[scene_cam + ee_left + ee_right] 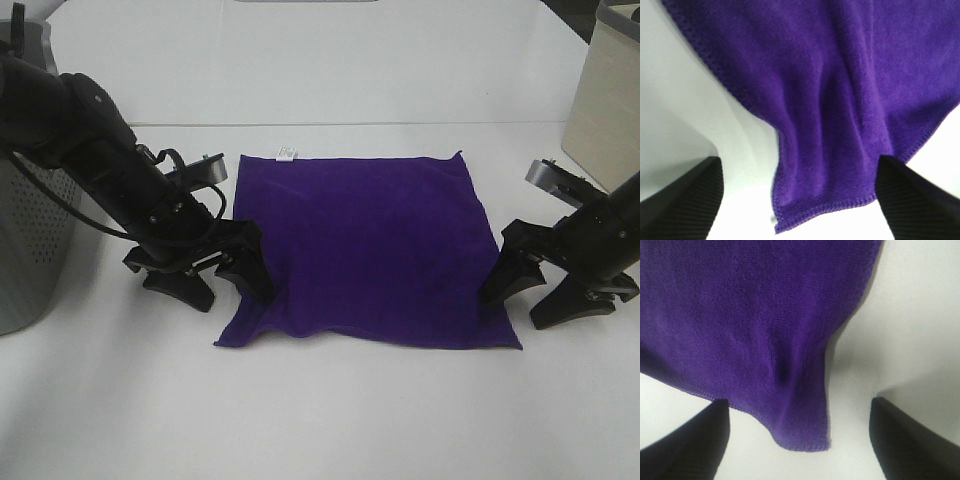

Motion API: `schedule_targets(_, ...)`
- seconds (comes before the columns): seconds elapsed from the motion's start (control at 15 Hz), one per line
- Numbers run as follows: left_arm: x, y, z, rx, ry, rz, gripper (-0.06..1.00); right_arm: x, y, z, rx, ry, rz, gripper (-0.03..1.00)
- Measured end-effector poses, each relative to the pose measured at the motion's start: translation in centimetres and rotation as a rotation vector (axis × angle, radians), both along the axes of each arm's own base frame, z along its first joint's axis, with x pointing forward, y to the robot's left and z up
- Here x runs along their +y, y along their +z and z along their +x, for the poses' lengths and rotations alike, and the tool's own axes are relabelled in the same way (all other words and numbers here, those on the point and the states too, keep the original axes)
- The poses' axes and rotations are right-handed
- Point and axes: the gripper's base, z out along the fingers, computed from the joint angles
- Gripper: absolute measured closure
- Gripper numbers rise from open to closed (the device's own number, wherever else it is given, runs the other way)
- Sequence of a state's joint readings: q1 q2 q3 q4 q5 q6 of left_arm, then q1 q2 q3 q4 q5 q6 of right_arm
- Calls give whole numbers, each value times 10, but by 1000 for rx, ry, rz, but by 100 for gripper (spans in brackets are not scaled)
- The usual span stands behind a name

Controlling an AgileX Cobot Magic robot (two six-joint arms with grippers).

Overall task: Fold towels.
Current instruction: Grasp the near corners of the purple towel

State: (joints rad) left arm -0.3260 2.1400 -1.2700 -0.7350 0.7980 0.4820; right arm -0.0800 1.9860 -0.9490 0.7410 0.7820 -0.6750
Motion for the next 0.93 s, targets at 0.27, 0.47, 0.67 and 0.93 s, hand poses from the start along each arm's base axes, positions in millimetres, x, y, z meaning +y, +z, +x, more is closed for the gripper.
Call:
schedule_targets(0.27,-13,-10,-2,86,44,-74,19,5,-8,3,34,-83,73,26)
schedule_targets(0.47,-45,-14,-1,94,-5,-104,22,16,-19,5,89,-122,155,33)
schedule_targets(0.67,-54,-22,-1,123,9,-81,51,28,-24,3,105,-82,151,56)
schedule_targets(0.93,-49,-24,0,87,-37,-22,93,27,-29,1,120,-66,133,97)
